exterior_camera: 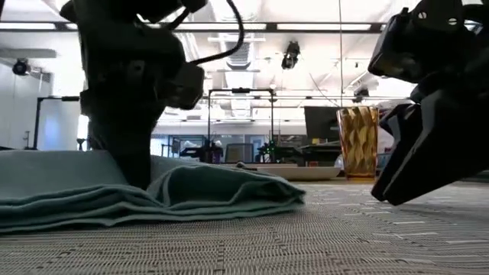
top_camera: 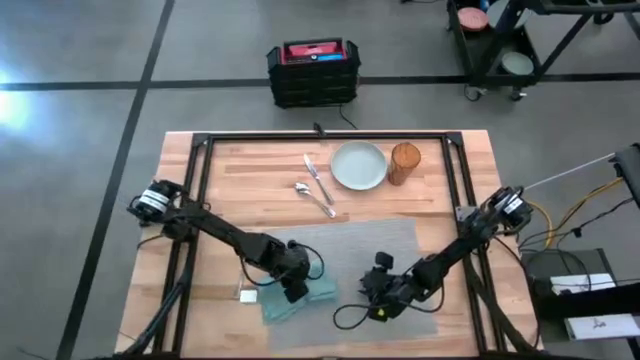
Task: Set table place
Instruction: Fold the blue napkin on the gray placemat
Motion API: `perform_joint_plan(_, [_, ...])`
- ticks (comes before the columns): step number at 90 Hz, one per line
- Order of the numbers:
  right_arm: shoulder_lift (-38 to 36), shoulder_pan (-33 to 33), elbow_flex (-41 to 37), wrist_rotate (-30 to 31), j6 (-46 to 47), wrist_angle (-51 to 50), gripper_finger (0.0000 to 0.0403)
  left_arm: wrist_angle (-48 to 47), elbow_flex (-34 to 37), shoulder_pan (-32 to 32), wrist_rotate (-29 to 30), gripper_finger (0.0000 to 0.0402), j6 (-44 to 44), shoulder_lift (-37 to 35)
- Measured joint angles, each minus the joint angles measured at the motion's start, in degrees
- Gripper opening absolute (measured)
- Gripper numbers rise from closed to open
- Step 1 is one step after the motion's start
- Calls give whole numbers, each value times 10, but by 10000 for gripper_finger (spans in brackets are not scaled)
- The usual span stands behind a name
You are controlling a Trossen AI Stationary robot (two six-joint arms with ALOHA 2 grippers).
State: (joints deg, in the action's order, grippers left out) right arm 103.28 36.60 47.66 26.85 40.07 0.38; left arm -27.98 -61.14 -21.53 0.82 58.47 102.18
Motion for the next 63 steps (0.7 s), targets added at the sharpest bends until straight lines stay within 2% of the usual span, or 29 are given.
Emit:
perform_joint_plan(27, [0,4,-5,-1,-9,0,99,-36,-1,-14,87,1,210,-27])
perform_joint_plan(41, [0,4,-6,-13,-63,1,88,-44,-1,-17,97,0,296,-26])
perform_joint_plan(63, [0,4,-6,-30,-143,3,70,-61,1,-27,177,0,434,-23])
